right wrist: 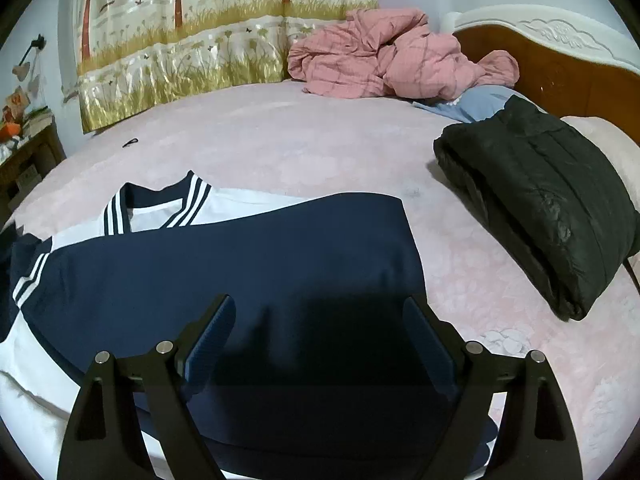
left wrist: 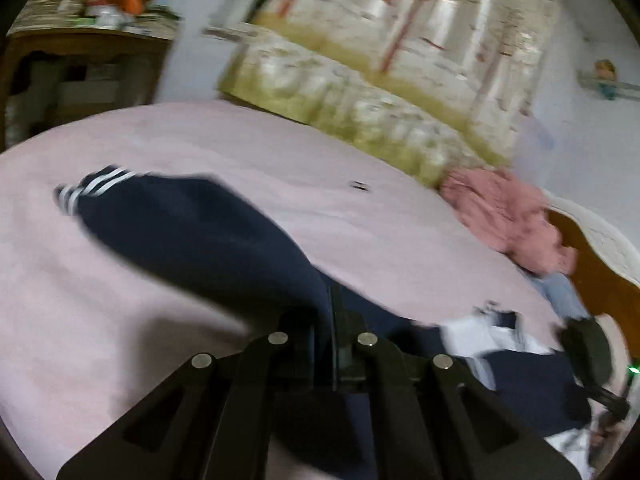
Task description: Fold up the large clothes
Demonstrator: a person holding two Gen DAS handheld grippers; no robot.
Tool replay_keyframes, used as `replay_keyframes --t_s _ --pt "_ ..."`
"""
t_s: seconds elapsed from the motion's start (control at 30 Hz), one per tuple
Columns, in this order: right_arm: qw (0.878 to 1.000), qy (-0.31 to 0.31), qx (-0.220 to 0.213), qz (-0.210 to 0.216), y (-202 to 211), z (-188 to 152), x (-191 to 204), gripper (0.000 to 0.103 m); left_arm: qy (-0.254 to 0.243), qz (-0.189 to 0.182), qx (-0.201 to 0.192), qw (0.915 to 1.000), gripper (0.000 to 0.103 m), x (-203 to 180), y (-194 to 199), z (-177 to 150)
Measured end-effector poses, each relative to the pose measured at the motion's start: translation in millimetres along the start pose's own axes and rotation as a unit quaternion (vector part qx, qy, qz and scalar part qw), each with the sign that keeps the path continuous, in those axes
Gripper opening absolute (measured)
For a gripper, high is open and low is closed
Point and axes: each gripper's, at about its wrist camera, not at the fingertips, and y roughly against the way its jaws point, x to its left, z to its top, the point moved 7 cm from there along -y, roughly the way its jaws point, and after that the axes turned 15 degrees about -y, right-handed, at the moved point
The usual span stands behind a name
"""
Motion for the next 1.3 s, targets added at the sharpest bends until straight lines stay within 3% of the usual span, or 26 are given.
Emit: replay_keyframes --t_s 0.13,0.23,0.37,0.43,0.5,0.63,0.73,0.83,0.9,0.97,1.0,1.03,1.1,1.2,1.3 --pt "1.000 -0.001 -0.001 0.001 -1 1 -1 0.087 -0.096 0.008 -0.031 0.9949 0.004 -88 29 24" --pt "1.000 -0.013 0.007 0.003 -1 0 -4 0.087 -0.109 -0.011 -0.060 0.9922 0.004 -154 56 50" --pt "0.999 -0.034 0.013 0.016 -4 3 -10 0.087 -0.162 -0.022 0.004 0.9865 0.004 -245 56 60" --pt "0.999 -0.035 0.022 0.026 -5 2 -9 0.087 -0.194 -0.024 0.003 0.9807 0.004 -289 46 55" --pt "0.998 -0.029 0.045 0.043 -9 -2 -6 0.087 -0.214 -0.030 0.012 0.9762 0.004 -329 24 41" --pt "0.997 -0.027 0.052 0.044 -12 -5 -4 0.087 -0.247 -0.026 0.076 0.9656 0.005 -383 -38 -3" --pt "0.997 -0.028 0.051 0.048 -12 -5 -3 0.087 -0.248 -0.035 0.116 0.9611 0.008 -391 -71 -42" --pt "0.996 -0.035 0.058 0.058 -14 -5 -3 0.087 -0.200 -0.037 0.151 0.9674 0.010 -377 -82 -71" --pt "0.995 -0.044 0.064 0.063 -14 -5 -5 0.087 -0.163 -0.067 0.169 0.9697 0.012 -368 -87 -77" --pt "0.996 -0.046 0.059 0.056 -14 -4 -6 0.087 -0.153 -0.074 0.167 0.9714 0.032 -363 -77 -79" --pt "0.996 -0.044 0.057 0.055 -13 -4 -5 0.087 -0.164 -0.066 0.158 0.9715 0.041 -363 -68 -78" --pt "0.996 -0.040 0.056 0.055 -12 -5 -3 0.087 -0.180 -0.058 0.143 0.9716 0.056 -364 -56 -76" --pt "0.997 -0.030 0.054 0.052 -12 -6 0 0.087 -0.193 -0.052 0.101 0.9746 0.059 -363 -29 -67" --pt "0.997 -0.027 0.055 0.056 -12 -6 2 0.087 -0.135 -0.078 0.034 0.9872 0.063 -340 7 -33" --pt "0.996 -0.033 0.056 0.054 -13 -5 -1 0.087 -0.093 -0.055 -0.020 0.9940 0.075 -298 36 -3"
